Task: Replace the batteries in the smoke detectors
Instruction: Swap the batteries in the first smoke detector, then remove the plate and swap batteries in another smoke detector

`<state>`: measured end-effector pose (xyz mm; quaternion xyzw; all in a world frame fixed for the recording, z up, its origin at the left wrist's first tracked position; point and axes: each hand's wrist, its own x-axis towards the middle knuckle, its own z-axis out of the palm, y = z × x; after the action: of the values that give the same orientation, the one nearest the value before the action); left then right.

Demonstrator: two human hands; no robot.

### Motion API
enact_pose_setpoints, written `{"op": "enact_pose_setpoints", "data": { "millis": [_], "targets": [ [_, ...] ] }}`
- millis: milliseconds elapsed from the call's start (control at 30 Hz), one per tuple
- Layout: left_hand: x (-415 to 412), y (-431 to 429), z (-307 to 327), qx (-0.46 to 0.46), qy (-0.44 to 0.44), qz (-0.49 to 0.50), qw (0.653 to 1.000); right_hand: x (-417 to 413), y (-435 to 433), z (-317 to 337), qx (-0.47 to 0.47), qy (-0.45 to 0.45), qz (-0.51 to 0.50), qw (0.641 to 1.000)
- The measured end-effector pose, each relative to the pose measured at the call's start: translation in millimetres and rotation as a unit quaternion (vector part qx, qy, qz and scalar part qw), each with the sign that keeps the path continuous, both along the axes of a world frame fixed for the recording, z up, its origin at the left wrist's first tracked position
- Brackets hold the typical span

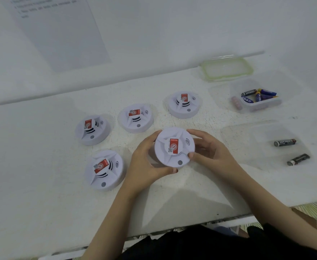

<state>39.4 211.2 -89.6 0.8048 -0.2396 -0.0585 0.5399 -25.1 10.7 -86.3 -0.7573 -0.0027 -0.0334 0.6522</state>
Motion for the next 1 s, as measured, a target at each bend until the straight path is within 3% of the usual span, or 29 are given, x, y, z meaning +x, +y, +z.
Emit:
{"op": "enact_pose_setpoints", "data": {
  "millis": [100, 233, 400, 500, 633, 767, 867, 1000],
  "targets": [
    [2.5, -9.2, 6.3, 0.012, -0.052, -0.025, 0.998, -3.6, -8.3, -3.2, -0.203, -0.087, -0.037, 0.974],
    [7.0, -16.1, -1.2, 0.084, -0.096, -0.056, 0.99, -4.3, -15.7, -12.4, -0.305, -0.13, -0.054, 0.942],
    [3.1, -11.1, -2.1, 0.187, -0.052, -0.04, 0.98, -5.7, -17.8, -21.2, -0.331, -0.068, -0.07, 0.939],
    [-6.5, -3.8, 8.7, 0.194, -0.022, -0.02, 0.98, -4.0, -16.1, -17.9, -0.324, -0.069, -0.076, 0.941],
    [-11.0, 32.1, 16.1, 0.22, -0.108, 0.078, 0.967, -3.5, -14.5, -18.8, -0.336, -0.087, -0.08, 0.934],
    [-1.6, 77.1, 21.3, 0.292, -0.12, 0.141, 0.938, -1.8, -13.9, -19.8, -0.346, -0.092, -0.082, 0.93],
    [2.3, 97.3, 26.7, 0.344, -0.079, 0.125, 0.927, -2.3, -14.4, -20.5, -0.35, -0.089, -0.081, 0.929],
    [2.9, 101.0, 27.4, 0.327, -0.016, 0.129, 0.936, -2.3, -15.1, -21.9, -0.351, -0.076, -0.076, 0.93]
  ]
}}
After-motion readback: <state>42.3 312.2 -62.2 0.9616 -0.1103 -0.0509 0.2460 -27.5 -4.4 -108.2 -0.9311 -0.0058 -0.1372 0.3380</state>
